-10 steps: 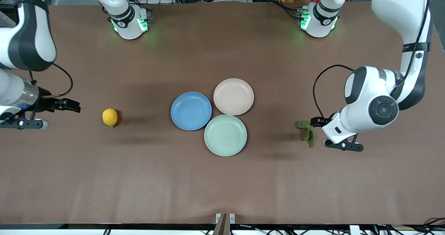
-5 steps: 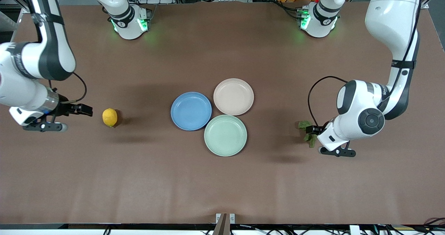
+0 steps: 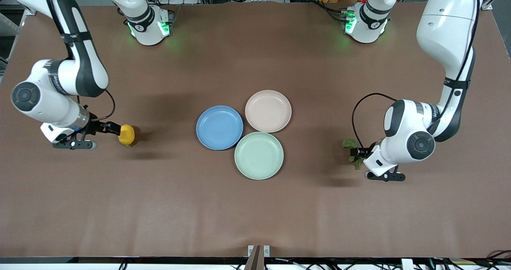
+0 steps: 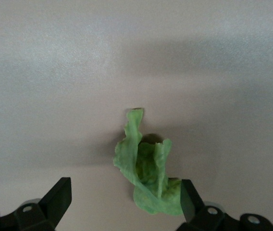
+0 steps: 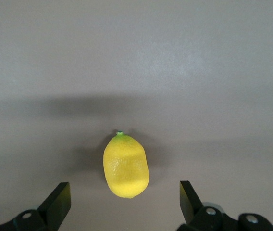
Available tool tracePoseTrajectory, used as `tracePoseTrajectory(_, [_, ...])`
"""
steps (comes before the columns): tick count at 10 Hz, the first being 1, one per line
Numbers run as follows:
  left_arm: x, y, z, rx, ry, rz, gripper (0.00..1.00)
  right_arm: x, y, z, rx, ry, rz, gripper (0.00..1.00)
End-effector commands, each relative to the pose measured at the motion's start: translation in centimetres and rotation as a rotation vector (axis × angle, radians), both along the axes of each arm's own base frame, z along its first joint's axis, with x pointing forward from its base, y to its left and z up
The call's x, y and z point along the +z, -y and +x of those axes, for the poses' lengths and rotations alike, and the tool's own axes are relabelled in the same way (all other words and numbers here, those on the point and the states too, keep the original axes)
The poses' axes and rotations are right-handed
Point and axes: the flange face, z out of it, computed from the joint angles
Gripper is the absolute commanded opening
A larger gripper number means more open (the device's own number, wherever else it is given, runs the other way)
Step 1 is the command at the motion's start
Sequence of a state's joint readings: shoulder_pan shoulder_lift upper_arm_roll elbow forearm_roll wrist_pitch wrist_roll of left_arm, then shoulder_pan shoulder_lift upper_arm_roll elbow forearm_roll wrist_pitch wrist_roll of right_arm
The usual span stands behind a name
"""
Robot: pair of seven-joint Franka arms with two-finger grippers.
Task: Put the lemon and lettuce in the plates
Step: 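Close the left gripper on the lettuce while the right gripper grasps the lemon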
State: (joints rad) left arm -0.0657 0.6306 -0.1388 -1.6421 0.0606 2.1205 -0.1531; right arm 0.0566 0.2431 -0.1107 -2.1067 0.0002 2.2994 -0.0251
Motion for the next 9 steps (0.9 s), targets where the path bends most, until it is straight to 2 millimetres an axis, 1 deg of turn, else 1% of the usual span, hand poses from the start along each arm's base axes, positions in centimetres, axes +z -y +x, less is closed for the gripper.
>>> tracePoseTrajectory(1, [0.2, 0.1, -0.3, 0.02, 0.007, -0.002, 1.0, -2.1, -0.1, -1.1, -0.009, -0.001, 0.003, 1.0])
tracePoseTrajectory(3, [0.0, 0.0, -0.4, 0.016, 0.003, -0.002, 1.0, -3.8, -0.1, -1.4, -0.009, -0.006, 0.0, 1.0])
tracePoseTrajectory(5, [-0.2, 0.5, -0.6, 0.012, -0.001, -0.002, 1.0, -4.9, -0.2, -1.7, -0.007, -0.003, -0.002, 1.0])
tracePoseTrajectory(6, [-0.1, 0.2, -0.6, 0.015, 0.0, -0.001, 1.0, -5.4, -0.2, -1.8, -0.008, 0.005, -0.002, 1.0])
tracePoseTrajectory(9, [-0.5, 1.2, -0.9, -0.003, -0.009, 0.0, 1.0, -6.2, -0.2, -2.1, -0.006, 0.003, -0.004, 1.0])
